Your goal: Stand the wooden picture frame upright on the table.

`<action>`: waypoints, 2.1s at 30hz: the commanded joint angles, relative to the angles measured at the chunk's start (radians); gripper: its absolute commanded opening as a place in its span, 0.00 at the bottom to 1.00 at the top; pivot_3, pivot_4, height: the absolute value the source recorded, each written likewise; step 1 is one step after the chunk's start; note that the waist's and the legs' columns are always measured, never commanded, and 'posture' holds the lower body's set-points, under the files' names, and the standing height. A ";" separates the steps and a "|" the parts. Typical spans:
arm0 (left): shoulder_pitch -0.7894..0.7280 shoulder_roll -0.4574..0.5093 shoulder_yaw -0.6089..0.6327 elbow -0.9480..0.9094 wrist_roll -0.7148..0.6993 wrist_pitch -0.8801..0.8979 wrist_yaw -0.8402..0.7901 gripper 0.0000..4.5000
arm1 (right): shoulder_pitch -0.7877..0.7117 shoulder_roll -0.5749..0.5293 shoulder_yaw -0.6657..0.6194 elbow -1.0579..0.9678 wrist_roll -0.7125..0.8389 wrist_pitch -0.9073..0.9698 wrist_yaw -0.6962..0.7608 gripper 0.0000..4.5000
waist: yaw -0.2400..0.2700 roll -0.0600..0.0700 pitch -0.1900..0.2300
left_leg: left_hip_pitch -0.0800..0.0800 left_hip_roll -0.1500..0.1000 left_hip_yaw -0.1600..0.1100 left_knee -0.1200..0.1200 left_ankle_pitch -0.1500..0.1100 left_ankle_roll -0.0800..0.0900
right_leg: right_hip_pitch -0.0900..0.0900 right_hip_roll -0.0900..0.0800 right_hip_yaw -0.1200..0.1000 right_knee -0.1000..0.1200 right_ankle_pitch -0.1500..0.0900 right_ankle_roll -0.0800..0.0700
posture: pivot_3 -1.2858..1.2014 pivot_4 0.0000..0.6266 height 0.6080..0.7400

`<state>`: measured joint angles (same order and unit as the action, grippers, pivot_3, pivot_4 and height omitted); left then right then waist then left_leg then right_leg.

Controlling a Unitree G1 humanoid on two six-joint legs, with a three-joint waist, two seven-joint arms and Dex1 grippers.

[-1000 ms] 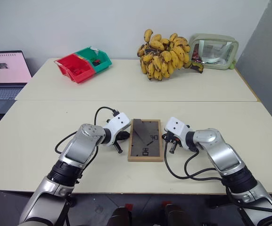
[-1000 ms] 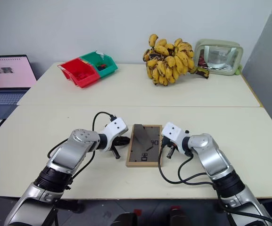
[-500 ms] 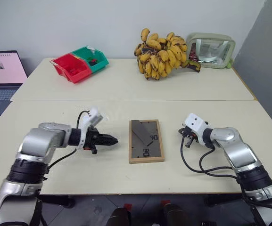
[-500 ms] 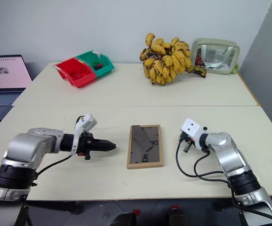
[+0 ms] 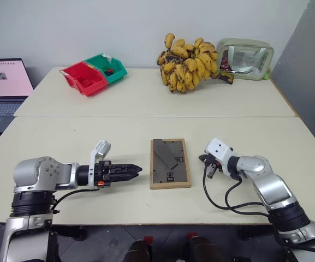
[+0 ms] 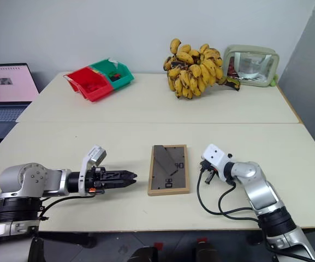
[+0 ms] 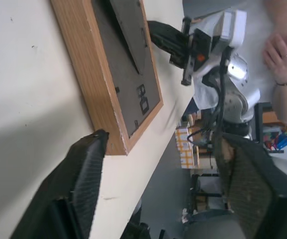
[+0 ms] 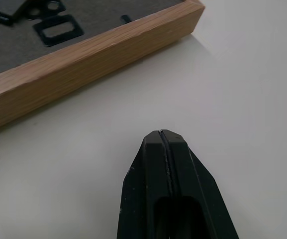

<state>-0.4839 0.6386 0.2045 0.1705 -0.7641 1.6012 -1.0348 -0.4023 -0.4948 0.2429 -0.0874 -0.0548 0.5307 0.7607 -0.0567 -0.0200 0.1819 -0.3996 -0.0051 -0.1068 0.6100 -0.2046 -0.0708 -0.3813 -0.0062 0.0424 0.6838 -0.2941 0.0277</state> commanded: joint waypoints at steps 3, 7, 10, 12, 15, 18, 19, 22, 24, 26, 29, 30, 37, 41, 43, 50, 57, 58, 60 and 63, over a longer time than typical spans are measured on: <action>0.045 -0.045 -0.044 0.052 0.010 -0.064 0.044 1.00 | 0.005 0.040 0.038 -0.069 0.009 0.025 -0.016 0.00 | -0.002 0.000 0.000 | 0.000 0.000 0.000 0.000 0.000 0.000 | 0.000 0.000 0.000 0.000 0.000 0.000 | 0.52 0.24 1.00; 0.048 -0.089 -0.107 0.116 0.055 -0.153 0.077 1.00 | -0.006 0.088 0.073 -0.060 -0.001 0.037 -0.039 0.00 | 0.005 0.003 -0.004 | 0.001 0.000 -0.001 0.000 0.000 0.000 | 0.001 -0.002 -0.001 0.000 0.000 0.000 | 0.52 0.24 1.00; 0.016 -0.121 -0.133 0.199 0.072 -0.182 0.087 1.00 | -0.017 0.117 0.089 -0.047 -0.006 0.042 -0.056 0.00 | 0.015 0.009 -0.008 | 0.004 -0.001 -0.001 0.000 0.000 0.000 | 0.005 -0.004 -0.001 -0.001 0.000 0.001 | 0.52 0.24 1.00; 0.001 -0.134 -0.151 0.221 0.072 -0.202 0.077 1.00 | -0.023 0.130 0.097 -0.041 -0.008 0.045 -0.064 0.00 | 0.022 0.010 -0.010 | 0.008 -0.002 -0.001 0.000 0.000 0.000 | 0.010 -0.005 -0.001 -0.003 -0.002 0.005 | 0.52 0.24 1.00; -0.029 -0.180 -0.160 0.226 0.061 -0.211 0.092 1.00 | -0.043 0.157 0.105 -0.033 -0.009 0.064 -0.084 0.00 | 0.028 0.013 -0.013 | 0.009 -0.003 -0.001 0.001 0.001 0.001 | 0.012 -0.006 -0.001 -0.003 -0.002 0.006 | 0.52 0.24 1.00; -0.037 -0.220 -0.145 0.167 0.025 -0.177 0.103 1.00 | -0.050 0.172 0.103 -0.037 -0.005 0.082 -0.096 0.00 | 0.030 0.013 -0.014 | 0.009 -0.004 -0.001 0.001 0.002 0.002 | 0.012 -0.007 -0.001 -0.003 -0.001 0.007 | 0.52 0.24 1.00; -0.036 -0.228 -0.140 0.152 0.019 -0.171 0.110 1.00 | -0.050 0.173 0.103 -0.039 -0.004 0.086 -0.097 0.00 | 0.030 0.013 -0.014 | 0.009 -0.004 -0.001 0.001 0.002 0.002 | 0.012 -0.007 -0.001 -0.003 -0.001 0.007 | 0.52 0.24 1.00; -0.031 -0.251 -0.113 0.126 0.012 -0.171 0.142 1.00 | -0.046 0.168 0.104 -0.039 -0.003 0.087 -0.099 0.00 | 0.030 0.013 -0.014 | 0.006 -0.004 -0.001 0.001 0.002 0.002 | 0.011 -0.008 -0.001 -0.004 -0.001 0.007 | 0.52 0.24 1.00; -0.029 -0.255 -0.089 0.124 0.012 -0.175 0.163 0.91 | -0.037 0.158 0.103 -0.040 -0.002 0.082 -0.098 0.00 | 0.030 0.013 -0.014 | 0.005 -0.004 -0.001 0.001 0.002 0.002 | 0.009 -0.008 -0.001 -0.003 -0.001 0.007 | 0.52 0.24 1.00; -0.025 -0.250 -0.077 0.117 0.007 -0.170 0.169 0.84 | -0.031 0.152 0.102 -0.040 -0.001 0.080 -0.098 0.00 | 0.026 0.013 -0.014 | 0.005 -0.004 -0.001 0.001 0.002 0.002 | 0.009 -0.008 -0.001 -0.003 -0.001 0.007 | 0.52 0.24 1.00; -0.022 -0.250 -0.059 0.115 -0.003 -0.159 0.180 0.72 | -0.028 0.146 0.100 -0.040 0.000 0.080 -0.099 0.00 | 0.023 0.012 -0.013 | 0.005 -0.004 -0.001 0.001 0.002 0.002 | 0.009 -0.008 -0.001 -0.003 -0.001 0.007 | 0.52 0.24 1.00; -0.023 -0.252 -0.051 0.114 -0.005 -0.162 0.185 0.67 | -0.026 0.142 0.097 -0.038 0.001 0.078 -0.098 0.00 | 0.022 0.012 -0.013 | 0.005 -0.004 -0.001 0.001 0.002 0.002 | 0.008 -0.008 -0.001 -0.003 -0.001 0.007 | 0.52 0.24 1.00; -0.058 -0.296 0.052 0.077 -0.052 -0.142 0.253 0.38 | 0.003 0.052 0.033 -0.044 0.008 0.061 -0.083 0.00 | 0.022 0.011 -0.013 | 0.003 -0.003 -0.001 0.001 0.002 0.002 | 0.007 -0.007 -0.002 -0.003 -0.001 0.007 | 0.52 0.24 1.00; -0.090 -0.328 0.131 0.028 -0.097 -0.120 0.310 0.29 | -0.025 -0.022 -0.055 -0.063 0.076 0.072 -0.020 0.00 | 0.025 0.008 -0.010 | 0.002 -0.004 -0.002 0.001 0.002 0.002 | 0.006 -0.008 -0.002 -0.004 -0.001 0.007 | 0.52 0.24 1.00; -0.099 -0.343 0.153 -0.027 -0.116 -0.114 0.340 0.29 | -0.077 -0.034 -0.126 -0.079 0.163 0.128 0.025 0.04 | 0.024 0.004 -0.008 | 0.001 -0.004 -0.002 0.001 0.002 0.002 | 0.006 -0.008 -0.002 -0.004 -0.001 0.007 | 0.52 0.24 1.00; -0.190 -0.342 0.157 -0.154 -0.108 -0.213 0.420 0.29 | -0.349 -0.007 -0.336 -0.060 0.509 0.409 0.120 0.35 | 0.010 -0.001 0.000 | 0.000 -0.002 -0.001 0.000 0.002 0.002 | 0.003 -0.007 -0.002 -0.003 0.001 0.005 | 0.52 0.24 1.00; -0.257 -0.294 0.097 -0.176 -0.070 -0.353 0.413 0.29 | -0.567 0.066 -0.343 0.105 0.615 0.426 0.134 0.69 | 0.010 -0.002 0.000 | -0.001 -0.003 0.000 -0.001 0.001 0.001 | 0.002 -0.007 -0.002 -0.004 0.002 0.003 | 0.52 0.24 1.00; -0.258 -0.282 0.085 -0.185 -0.073 -0.356 0.402 0.29 | -0.590 0.084 -0.335 0.136 0.617 0.412 0.136 0.75 | 0.010 -0.002 0.000 | -0.002 -0.003 0.000 -0.001 0.001 0.002 | 0.002 -0.008 -0.001 -0.004 0.002 0.003 | 0.52 0.24 1.00; -0.258 -0.268 0.070 -0.196 -0.084 -0.359 0.392 0.29 | -0.633 0.119 -0.321 0.205 0.606 0.374 0.142 0.85 | 0.009 -0.002 0.000 | -0.003 -0.003 0.001 -0.001 0.001 0.002 | -0.001 -0.008 -0.001 -0.004 0.002 0.003 | 0.52 0.24 1.00; -0.238 -0.253 0.042 -0.216 -0.079 -0.373 0.386 0.29 | -0.673 0.147 -0.288 0.293 0.570 0.297 0.160 0.99 | 0.006 -0.002 0.000 | -0.007 -0.003 0.001 -0.001 0.001 0.002 | -0.005 -0.008 -0.001 -0.003 0.002 0.003 | 0.52 0.24 1.00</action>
<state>-0.7148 0.3712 0.2539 0.0123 -0.8237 1.2614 -0.6237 -1.0408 -0.3509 -0.0496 0.1836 0.5242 0.8853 0.9002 -0.0505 -0.0222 0.1821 -0.4080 -0.0078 -0.1062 0.6093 -0.2033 -0.0693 -0.3878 -0.0141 0.0413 0.6810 -0.2924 0.0303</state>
